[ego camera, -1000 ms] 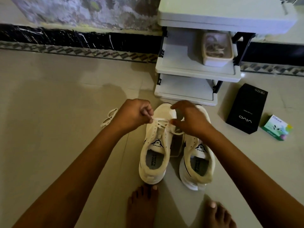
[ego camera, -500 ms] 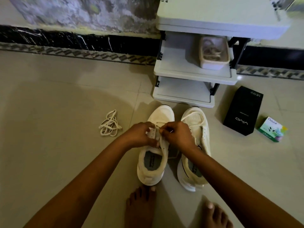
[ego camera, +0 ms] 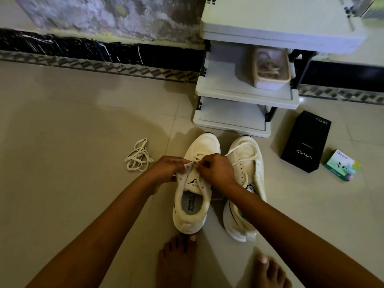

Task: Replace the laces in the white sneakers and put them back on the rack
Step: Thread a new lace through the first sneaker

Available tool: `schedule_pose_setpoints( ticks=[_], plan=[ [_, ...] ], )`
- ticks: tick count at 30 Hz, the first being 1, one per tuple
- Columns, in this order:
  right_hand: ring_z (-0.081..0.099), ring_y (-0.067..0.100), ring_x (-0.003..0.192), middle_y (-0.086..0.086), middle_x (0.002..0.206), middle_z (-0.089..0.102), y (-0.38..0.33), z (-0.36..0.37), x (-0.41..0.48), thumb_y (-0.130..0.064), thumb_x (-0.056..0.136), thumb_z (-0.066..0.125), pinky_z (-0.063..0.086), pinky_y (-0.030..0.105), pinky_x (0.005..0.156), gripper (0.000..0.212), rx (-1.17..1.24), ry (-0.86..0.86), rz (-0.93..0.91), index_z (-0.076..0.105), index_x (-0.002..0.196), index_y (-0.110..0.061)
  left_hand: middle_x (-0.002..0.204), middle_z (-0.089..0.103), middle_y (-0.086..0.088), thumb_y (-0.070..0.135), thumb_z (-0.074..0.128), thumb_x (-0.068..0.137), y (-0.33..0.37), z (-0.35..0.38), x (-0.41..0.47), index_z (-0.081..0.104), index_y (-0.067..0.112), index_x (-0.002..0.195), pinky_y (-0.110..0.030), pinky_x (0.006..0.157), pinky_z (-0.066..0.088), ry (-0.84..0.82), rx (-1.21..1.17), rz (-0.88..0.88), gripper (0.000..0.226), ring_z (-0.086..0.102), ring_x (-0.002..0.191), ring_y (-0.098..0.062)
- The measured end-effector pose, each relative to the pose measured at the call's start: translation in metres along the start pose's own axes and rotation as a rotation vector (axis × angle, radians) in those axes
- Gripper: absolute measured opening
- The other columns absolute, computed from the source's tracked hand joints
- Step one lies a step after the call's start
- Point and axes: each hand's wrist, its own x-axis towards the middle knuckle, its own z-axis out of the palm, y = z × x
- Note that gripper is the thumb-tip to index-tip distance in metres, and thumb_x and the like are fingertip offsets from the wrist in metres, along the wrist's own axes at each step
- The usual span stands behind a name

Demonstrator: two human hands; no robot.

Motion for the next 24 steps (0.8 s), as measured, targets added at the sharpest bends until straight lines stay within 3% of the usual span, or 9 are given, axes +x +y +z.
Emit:
schedule_pose_setpoints(
  ticks=[5, 11, 15, 17, 19, 21, 24],
  plan=[
    [0.065, 0.022, 0.087, 0.006, 0.097, 0.07, 0.0, 0.003, 0.0, -0.023, 0.091, 0.056, 0.054, 0.034, 0.077, 0.021, -0.013, 0.007, 0.03, 0.072, 0.101, -0.016, 0.102, 0.068, -0.007, 0.011, 0.052, 0.093, 0.004, -0.002, -0.001, 0.066, 0.013, 0.108, -0.021, 0.072, 0.052, -0.089, 0.063, 0.041, 0.021, 0.063, 0.094, -0.017],
    [0.065, 0.021, 0.083, 0.005, 0.09, 0.07, -0.002, 0.01, -0.001, -0.025, 0.091, 0.056, 0.054, 0.034, 0.076, 0.019, 0.008, 0.045, 0.067, 0.073, 0.097, -0.018, 0.103, 0.067, -0.011, 0.018, 0.051, 0.095, 0.006, 0.002, 0.006, 0.066, 0.009, 0.11, -0.025, 0.077, 0.053, -0.034, 0.12, 0.037, 0.023, 0.063, 0.097, -0.023],
    [0.063, 0.021, 0.087, 0.004, 0.096, 0.069, -0.006, 0.013, -0.002, -0.025, 0.092, 0.053, 0.052, 0.033, 0.077, 0.02, -0.046, 0.06, 0.041, 0.071, 0.099, -0.019, 0.086, 0.065, -0.004, 0.012, 0.06, 0.089, -0.008, 0.017, 0.013, 0.065, 0.014, 0.084, -0.034, 0.078, 0.053, 0.209, 0.204, 0.2, 0.007, 0.063, 0.088, -0.023],
    [0.06, 0.022, 0.096, 0.005, 0.106, 0.065, -0.005, 0.014, -0.005, -0.028, 0.093, 0.051, 0.051, 0.036, 0.082, 0.022, -0.109, 0.086, -0.007, 0.066, 0.106, -0.018, 0.08, 0.061, 0.003, 0.012, 0.06, 0.088, -0.012, 0.024, 0.014, 0.061, 0.015, 0.079, -0.028, 0.076, 0.047, 0.308, 0.29, 0.279, 0.009, 0.058, 0.083, -0.017],
    [0.05, 0.024, 0.114, 0.007, 0.123, 0.053, 0.001, 0.014, -0.009, -0.036, 0.093, 0.051, 0.044, 0.036, 0.093, 0.035, -0.201, 0.143, -0.079, 0.056, 0.122, -0.017, 0.081, 0.06, 0.002, 0.012, 0.057, 0.089, -0.013, 0.025, 0.014, 0.059, 0.015, 0.08, -0.025, 0.073, 0.043, 0.352, 0.326, 0.302, 0.01, 0.056, 0.083, -0.015],
    [0.033, 0.026, 0.132, 0.008, 0.142, 0.04, 0.005, 0.007, -0.01, -0.048, 0.094, 0.045, 0.028, 0.038, 0.108, 0.055, -0.318, 0.094, -0.105, 0.04, 0.138, -0.016, 0.084, 0.061, 0.0, 0.012, 0.053, 0.091, -0.01, 0.021, 0.014, 0.054, 0.016, 0.079, -0.025, 0.069, 0.044, 0.382, 0.326, 0.303, 0.013, 0.057, 0.084, -0.017],
    [0.009, 0.021, 0.145, 0.005, 0.156, 0.02, 0.008, -0.002, -0.009, -0.053, 0.097, 0.028, 0.007, 0.036, 0.117, 0.064, -0.47, -0.082, -0.121, 0.023, 0.148, -0.016, 0.085, 0.067, -0.004, 0.011, 0.043, 0.097, 0.009, 0.022, 0.003, 0.046, 0.014, 0.082, -0.027, 0.076, 0.051, 0.309, -0.049, 0.294, 0.016, 0.064, 0.086, -0.017]
  ],
)
